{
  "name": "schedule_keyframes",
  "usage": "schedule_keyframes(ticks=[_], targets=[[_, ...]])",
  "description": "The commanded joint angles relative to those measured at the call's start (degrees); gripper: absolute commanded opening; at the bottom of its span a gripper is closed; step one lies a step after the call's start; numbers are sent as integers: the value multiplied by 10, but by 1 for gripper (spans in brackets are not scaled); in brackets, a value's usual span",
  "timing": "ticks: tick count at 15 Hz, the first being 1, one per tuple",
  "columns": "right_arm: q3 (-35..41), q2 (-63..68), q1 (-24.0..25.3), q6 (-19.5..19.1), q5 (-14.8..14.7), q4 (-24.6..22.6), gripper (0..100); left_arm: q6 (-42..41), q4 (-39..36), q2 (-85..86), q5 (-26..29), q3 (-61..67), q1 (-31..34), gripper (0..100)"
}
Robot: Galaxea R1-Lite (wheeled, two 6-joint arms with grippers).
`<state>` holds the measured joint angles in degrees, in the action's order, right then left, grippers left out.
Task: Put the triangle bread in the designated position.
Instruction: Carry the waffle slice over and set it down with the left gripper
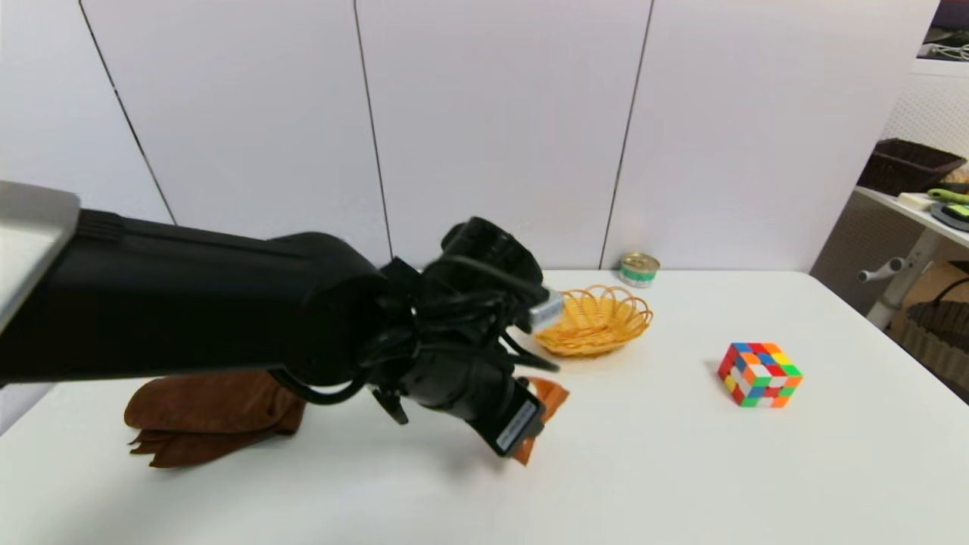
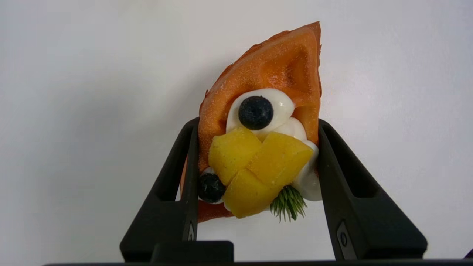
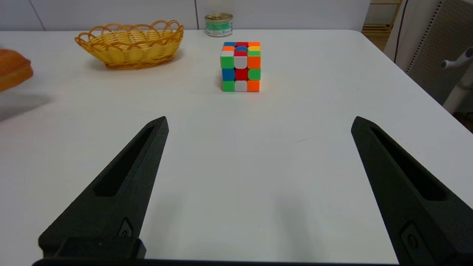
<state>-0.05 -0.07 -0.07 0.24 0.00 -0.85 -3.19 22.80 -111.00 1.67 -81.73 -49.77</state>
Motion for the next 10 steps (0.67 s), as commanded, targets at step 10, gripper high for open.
schedule_keyframes(ticks=[10], targets=[[0,1,0,0,0,0,100,-128,-236,-45,-2,-165,430,0]])
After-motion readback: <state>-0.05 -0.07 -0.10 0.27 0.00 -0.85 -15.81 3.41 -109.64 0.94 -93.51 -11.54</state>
